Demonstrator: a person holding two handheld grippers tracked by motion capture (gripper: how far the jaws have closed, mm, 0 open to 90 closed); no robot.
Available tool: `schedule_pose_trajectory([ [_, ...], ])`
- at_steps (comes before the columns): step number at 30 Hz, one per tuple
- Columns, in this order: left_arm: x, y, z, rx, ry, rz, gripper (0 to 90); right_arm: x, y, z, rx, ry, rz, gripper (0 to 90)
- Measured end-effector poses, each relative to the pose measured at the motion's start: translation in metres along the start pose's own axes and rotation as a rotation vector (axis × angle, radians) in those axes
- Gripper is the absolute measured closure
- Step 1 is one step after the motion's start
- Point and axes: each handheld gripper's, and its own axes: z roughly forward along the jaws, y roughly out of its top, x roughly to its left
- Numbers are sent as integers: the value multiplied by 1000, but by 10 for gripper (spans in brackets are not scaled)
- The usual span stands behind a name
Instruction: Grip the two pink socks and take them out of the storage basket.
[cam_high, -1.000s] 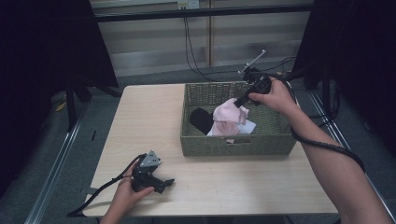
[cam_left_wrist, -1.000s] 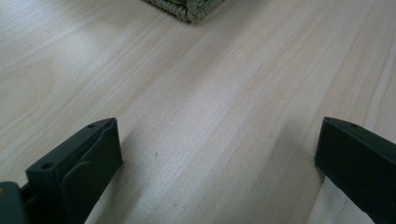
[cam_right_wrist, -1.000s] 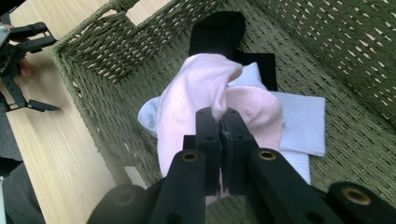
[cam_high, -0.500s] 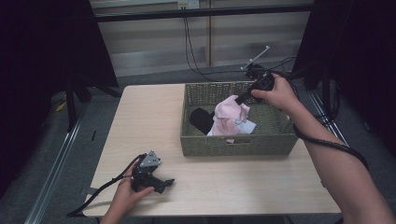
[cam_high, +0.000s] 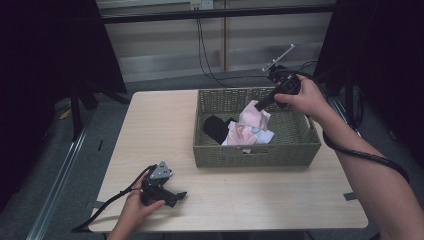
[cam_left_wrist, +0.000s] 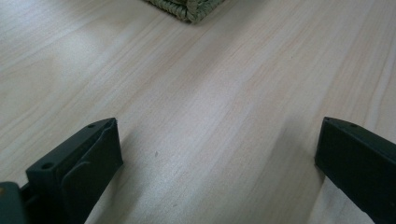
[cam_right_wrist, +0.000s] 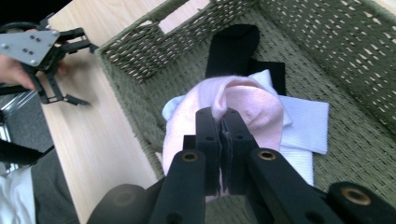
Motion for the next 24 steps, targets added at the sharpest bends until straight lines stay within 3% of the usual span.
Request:
schedule_pose_trajectory([
  [11,0,0,0,0,0,0,0,15,-5,-11,25,13,-45,871],
  [24,0,0,0,0,0,0,0,32,-14,-27,12,36,-96,870],
])
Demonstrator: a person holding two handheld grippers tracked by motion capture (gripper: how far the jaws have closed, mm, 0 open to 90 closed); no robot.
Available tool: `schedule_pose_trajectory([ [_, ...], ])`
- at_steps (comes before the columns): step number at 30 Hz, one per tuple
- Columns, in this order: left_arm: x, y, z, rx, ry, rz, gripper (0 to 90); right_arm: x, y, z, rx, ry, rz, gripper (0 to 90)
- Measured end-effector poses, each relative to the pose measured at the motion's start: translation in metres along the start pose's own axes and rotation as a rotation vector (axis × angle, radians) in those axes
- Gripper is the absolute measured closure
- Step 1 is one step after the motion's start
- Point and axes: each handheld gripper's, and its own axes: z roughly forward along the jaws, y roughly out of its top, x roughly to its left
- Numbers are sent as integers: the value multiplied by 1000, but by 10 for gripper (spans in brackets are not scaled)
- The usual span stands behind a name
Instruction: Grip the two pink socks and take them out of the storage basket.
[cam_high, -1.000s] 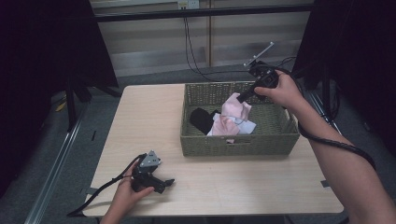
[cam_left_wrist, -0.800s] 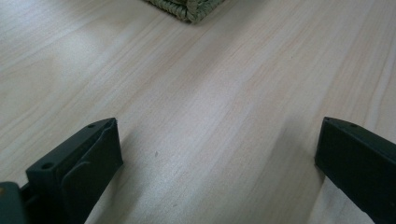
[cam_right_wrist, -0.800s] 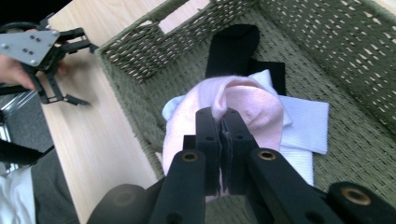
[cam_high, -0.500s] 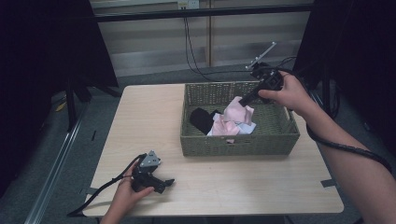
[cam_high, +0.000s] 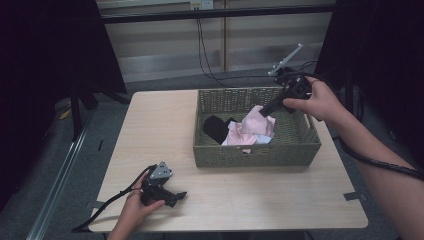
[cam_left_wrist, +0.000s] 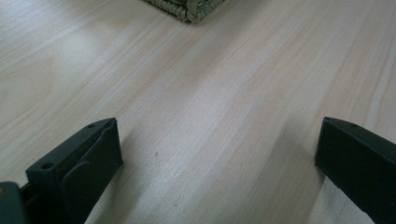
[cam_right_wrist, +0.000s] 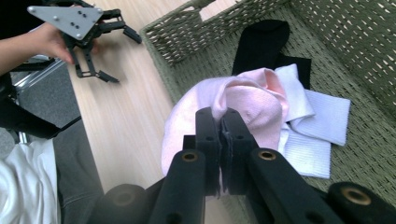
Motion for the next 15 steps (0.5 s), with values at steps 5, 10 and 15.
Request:
schedule_pose_trajectory([
  [5,0,0,0,0,0,0,0,11,-3,-6,-4,16,-24,870],
  [10,0,0,0,1,-1,-1,0,20,-5,-10,-2,26,-45,869],
  [15,0,0,0,0,-1,0,0,29,-10,-9,-8,46,-64,869],
])
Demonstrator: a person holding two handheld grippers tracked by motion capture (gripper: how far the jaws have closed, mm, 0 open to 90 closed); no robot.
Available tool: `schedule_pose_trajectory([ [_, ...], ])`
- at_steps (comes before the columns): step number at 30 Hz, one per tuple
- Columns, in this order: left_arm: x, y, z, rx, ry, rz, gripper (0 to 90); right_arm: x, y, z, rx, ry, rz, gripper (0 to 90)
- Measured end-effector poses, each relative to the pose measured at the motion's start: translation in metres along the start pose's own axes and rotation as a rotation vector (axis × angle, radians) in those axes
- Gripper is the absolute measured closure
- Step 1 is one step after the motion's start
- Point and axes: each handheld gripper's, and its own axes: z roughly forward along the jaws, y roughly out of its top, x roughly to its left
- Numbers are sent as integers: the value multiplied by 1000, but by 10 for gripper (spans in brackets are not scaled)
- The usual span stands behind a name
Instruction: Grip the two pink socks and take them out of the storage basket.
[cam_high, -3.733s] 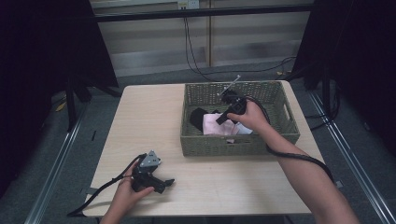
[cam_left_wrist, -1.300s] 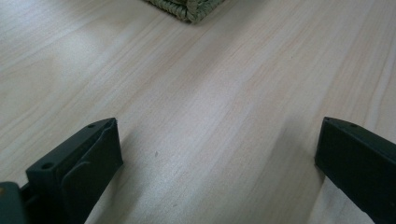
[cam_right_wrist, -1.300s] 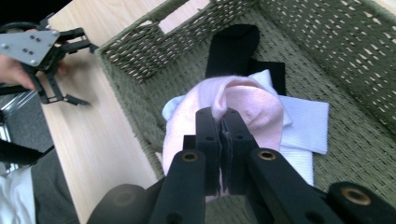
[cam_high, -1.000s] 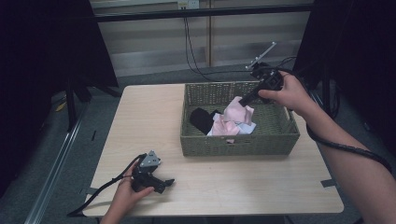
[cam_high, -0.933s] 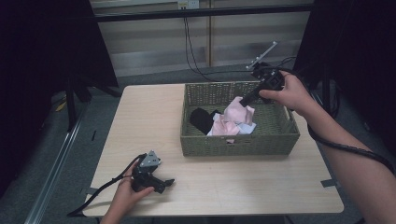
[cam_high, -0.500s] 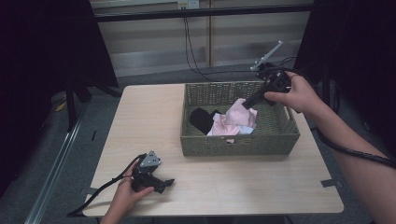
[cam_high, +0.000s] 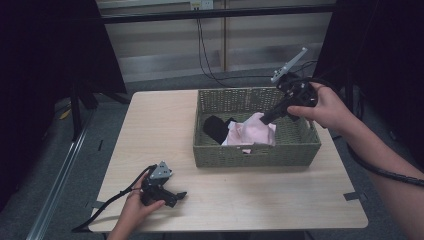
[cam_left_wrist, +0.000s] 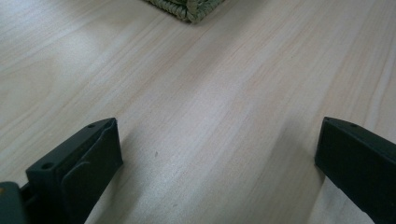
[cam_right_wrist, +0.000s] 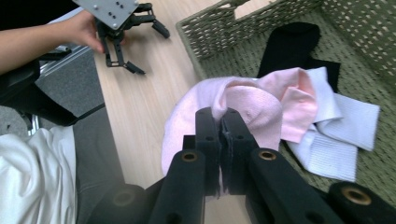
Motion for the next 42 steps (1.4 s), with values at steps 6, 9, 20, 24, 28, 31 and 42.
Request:
schedule_pose_trajectory([
  [6,0,0,0,1,1,0,0,9,-4,9,7,30,-23,868],
  [9,0,0,0,-3,1,0,0,13,-4,14,15,42,-31,868],
  [20,0,0,0,-3,2,0,0,25,-7,31,26,87,-67,866],
  [24,0,0,0,-3,2,0,0,26,-8,38,32,99,-72,864],
  [28,0,0,0,-4,2,0,0,27,-10,47,51,108,-73,862],
  [31,0,0,0,-3,2,-3,0,27,-12,54,61,112,-74,861],
  [42,0,0,0,-4,1,-3,0,28,-18,72,111,110,-86,842],
])
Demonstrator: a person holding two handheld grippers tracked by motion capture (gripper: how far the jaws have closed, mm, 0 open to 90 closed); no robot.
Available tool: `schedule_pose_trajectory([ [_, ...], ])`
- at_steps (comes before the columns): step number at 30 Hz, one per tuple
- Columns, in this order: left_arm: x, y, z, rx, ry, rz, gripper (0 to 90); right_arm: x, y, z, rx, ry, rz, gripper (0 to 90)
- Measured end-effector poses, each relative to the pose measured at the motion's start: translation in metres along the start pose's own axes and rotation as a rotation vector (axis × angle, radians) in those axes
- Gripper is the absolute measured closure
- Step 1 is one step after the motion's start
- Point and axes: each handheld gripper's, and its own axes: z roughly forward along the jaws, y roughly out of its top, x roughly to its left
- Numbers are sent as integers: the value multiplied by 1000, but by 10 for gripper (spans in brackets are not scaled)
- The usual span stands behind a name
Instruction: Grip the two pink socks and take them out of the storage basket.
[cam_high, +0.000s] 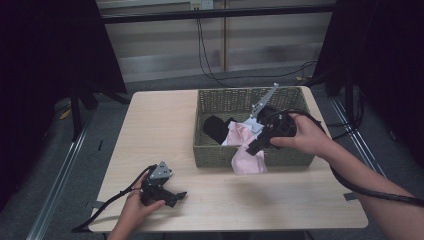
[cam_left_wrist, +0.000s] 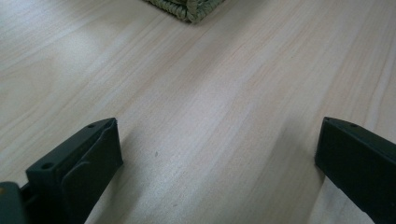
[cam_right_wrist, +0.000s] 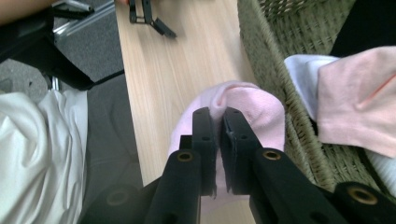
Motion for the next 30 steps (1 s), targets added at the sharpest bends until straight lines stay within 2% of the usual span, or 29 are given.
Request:
schedule_pose_trajectory([
  [19,0,0,0,1,0,3,0,-1,-8,46,105,18,-23,829],
  [22,0,0,0,1,0,2,0,0,-9,49,123,9,-20,794],
  [24,0,0,0,0,1,3,0,-1,-10,49,112,12,-30,762],
  [29,0,0,0,1,0,3,0,-1,-8,42,96,-7,-11,662],
  [30,0,0,0,0,1,3,0,-3,-7,40,86,-10,-29,638],
])
